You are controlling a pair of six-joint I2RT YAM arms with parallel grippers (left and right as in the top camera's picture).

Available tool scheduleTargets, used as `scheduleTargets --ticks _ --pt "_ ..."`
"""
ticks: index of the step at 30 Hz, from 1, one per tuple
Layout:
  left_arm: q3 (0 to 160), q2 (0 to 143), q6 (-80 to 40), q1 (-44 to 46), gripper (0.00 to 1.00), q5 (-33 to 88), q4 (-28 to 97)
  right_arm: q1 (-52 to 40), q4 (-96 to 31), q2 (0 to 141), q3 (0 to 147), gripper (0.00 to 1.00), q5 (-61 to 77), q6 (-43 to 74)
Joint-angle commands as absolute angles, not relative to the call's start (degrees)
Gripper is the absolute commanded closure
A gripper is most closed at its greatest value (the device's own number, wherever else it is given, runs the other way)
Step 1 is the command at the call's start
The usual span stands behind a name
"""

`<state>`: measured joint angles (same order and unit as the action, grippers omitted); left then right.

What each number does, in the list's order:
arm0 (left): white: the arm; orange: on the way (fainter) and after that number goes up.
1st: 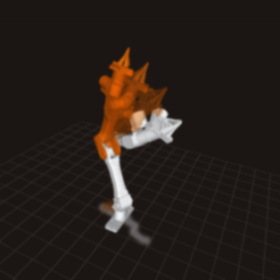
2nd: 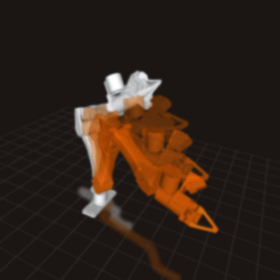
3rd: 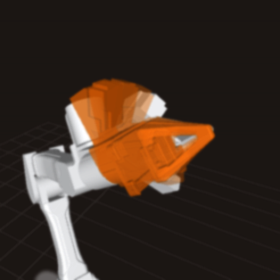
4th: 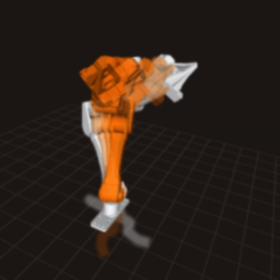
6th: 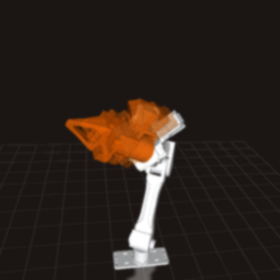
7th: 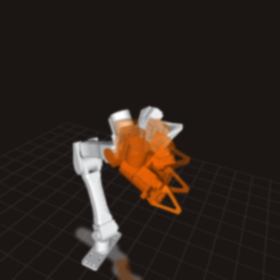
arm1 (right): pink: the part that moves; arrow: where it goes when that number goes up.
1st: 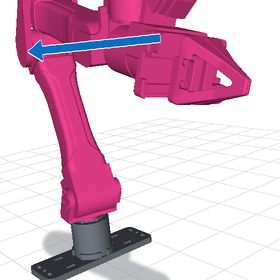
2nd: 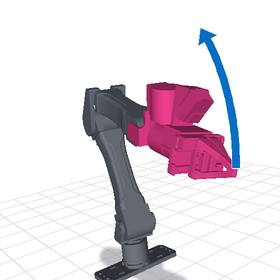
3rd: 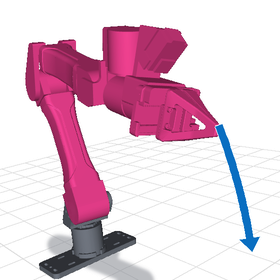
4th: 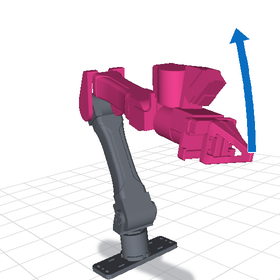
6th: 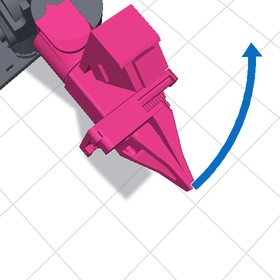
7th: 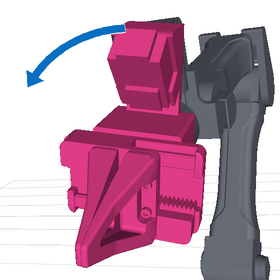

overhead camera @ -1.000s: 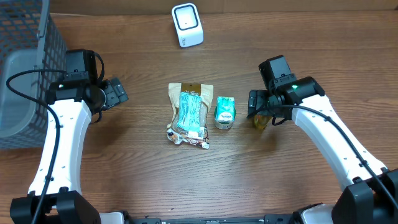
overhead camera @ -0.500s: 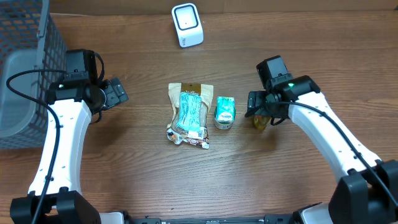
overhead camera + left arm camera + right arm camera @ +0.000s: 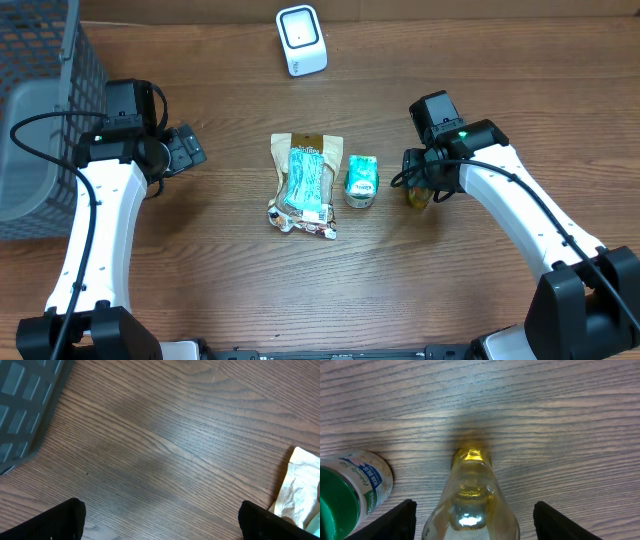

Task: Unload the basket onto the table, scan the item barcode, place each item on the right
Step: 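Lower the right gripper around the juice bottle and close on it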

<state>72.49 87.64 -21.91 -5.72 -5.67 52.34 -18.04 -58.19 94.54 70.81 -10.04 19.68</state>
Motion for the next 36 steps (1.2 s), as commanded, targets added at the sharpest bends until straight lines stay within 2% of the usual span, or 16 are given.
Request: scheduleTargets --ticks 1,3,13,18,22,24,25,26,34,36 --pt "73.0 87.0 -21.2 -5.6 0.0 -6.2 52.3 -17.9 -58.2 94.5 70.5 0.34 -10.3 20.2" --pt "73.0 87.0 -21.2 -5.6 0.0 -6.1 52.3 -17.9 -58.4 94.5 71.2 0.37 -10.0 20.3" --pt "73.0 87.0 -21.2 -5.6 0.0 -6.1 52.2 -17.9 -58.4 94.5 71.9 0.39 -8.9 20.3" --pt "73.0 87.0 -21.2 -5.6 0.0 -6.1 52.2 -17.9 -58.4 94.5 72.1 0.36 -8.9 20.4" --pt "73.0 87.0 -21.2 -5.6 0.0 -6.1 52.3 -17.8 -58.4 94.5 72.4 0.3 -8.7 21.1" --pt "73.0 87.0 -21.2 -5.6 0.0 -6.2 52.3 -17.8 -58.4 94.5 72.4 0.18 -8.8 21.1" --pt "73.0 87.0 -21.2 -5.6 0.0 -6.1 52.3 -17.8 -58.4 94.5 72.4 0.06 -8.8 21.1" --pt "73.0 87.0 -21.2 -5.6 0.0 -6.1 52.3 -17.8 -58.3 94.5 72.4 0.0 -8.8 21.1" --pt "73.0 87.0 -21.2 -5.6 0.0 -6.1 52.3 -15.3 -58.8 94.5 72.7 0.0 -3.8 21.1" --pt "73.0 87.0 -21.2 -5.6 0.0 -6.1 52.3 -14.5 -59.6 94.5 73.3 0.05 -1.7 21.1"
